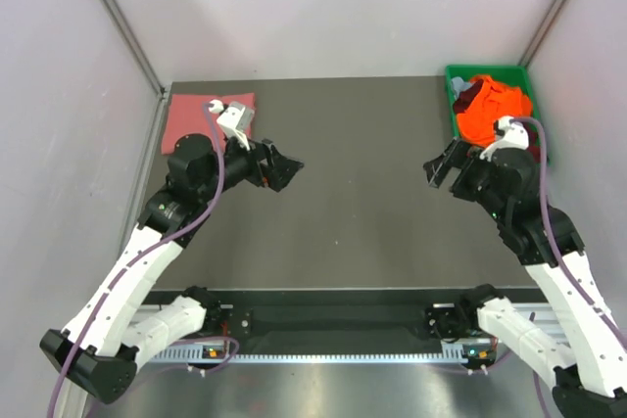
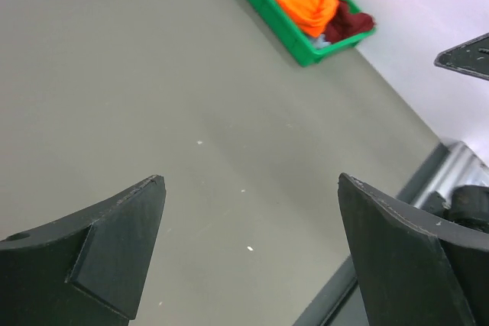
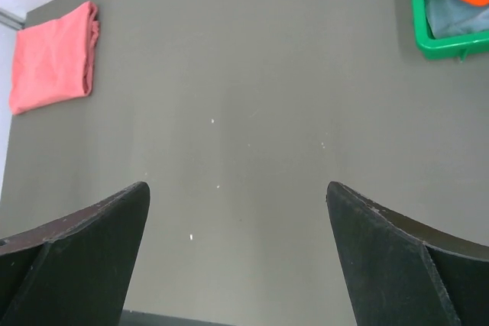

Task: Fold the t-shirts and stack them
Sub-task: Grab the tshirt from the pile

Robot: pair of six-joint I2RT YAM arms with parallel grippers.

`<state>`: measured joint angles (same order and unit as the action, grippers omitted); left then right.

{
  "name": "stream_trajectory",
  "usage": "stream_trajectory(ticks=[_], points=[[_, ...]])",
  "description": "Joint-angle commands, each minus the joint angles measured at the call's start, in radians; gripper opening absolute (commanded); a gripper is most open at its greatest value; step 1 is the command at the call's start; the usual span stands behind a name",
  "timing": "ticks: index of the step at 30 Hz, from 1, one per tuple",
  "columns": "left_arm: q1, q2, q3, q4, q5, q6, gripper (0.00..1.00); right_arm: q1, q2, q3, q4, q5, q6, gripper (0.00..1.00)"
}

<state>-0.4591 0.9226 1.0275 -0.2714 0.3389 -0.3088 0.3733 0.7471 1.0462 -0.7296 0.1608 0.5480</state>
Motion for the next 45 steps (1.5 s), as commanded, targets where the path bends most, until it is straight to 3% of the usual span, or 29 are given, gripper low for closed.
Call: stream_trajectory(ticks=[1, 7, 12, 16, 20, 28, 30, 31, 32, 34, 35, 39, 41, 45], points=[[0.000, -0.028, -0.018, -0.014, -0.093, 0.027, 0.99, 0.009, 0.075, -0.005, 0.091, 0.042, 0.027, 1.00], [0.000, -0.053, -0.063, -0.015, -0.137, 0.004, 0.99, -0.039, 0.406, 0.121, 0.213, 0.224, -0.057, 1.00], [0.002, -0.041, -0.064, -0.045, -0.070, -0.006, 0.99, -0.261, 0.737, 0.333, 0.190, 0.303, -0.089, 0.98], [0.000, -0.076, -0.116, -0.005, -0.067, -0.001, 0.99, -0.413, 0.837, 0.405, 0.242, 0.260, -0.100, 0.90], [0.000, -0.061, -0.129, 0.014, -0.063, 0.023, 0.99, -0.505, 0.914, 0.442, 0.300, 0.200, -0.099, 0.75], [0.000, -0.001, -0.099, 0.014, -0.067, 0.051, 0.96, -0.583, 1.097, 0.456, 0.381, 0.148, -0.025, 0.68], [0.000, 0.005, -0.090, 0.011, -0.064, 0.054, 0.93, -0.602, 1.142, 0.475, 0.413, 0.111, -0.028, 0.60], [0.000, 0.013, -0.086, 0.008, -0.063, 0.054, 0.92, -0.606, 1.153, 0.486, 0.414, 0.100, -0.023, 0.56], [0.000, 0.015, -0.081, 0.000, -0.061, 0.056, 0.90, -0.613, 1.160, 0.508, 0.409, 0.088, -0.020, 0.40], [0.000, 0.012, -0.072, -0.008, -0.069, 0.047, 0.86, -0.620, 1.152, 0.537, 0.380, 0.083, -0.016, 0.19], [0.000, 0.009, -0.073, -0.011, -0.086, 0.031, 0.86, -0.620, 1.141, 0.567, 0.374, 0.071, -0.029, 0.03], [0.000, 0.005, -0.087, -0.014, -0.117, -0.055, 0.93, -0.616, 1.068, 0.713, 0.271, 0.004, -0.051, 0.00], [0.002, 0.021, -0.080, -0.055, -0.180, -0.108, 0.99, -0.608, 1.007, 0.774, 0.231, -0.102, -0.066, 0.00], [0.005, 0.050, -0.063, -0.116, -0.257, -0.147, 0.99, -0.564, 0.866, 0.798, 0.194, -0.286, -0.065, 0.00]])
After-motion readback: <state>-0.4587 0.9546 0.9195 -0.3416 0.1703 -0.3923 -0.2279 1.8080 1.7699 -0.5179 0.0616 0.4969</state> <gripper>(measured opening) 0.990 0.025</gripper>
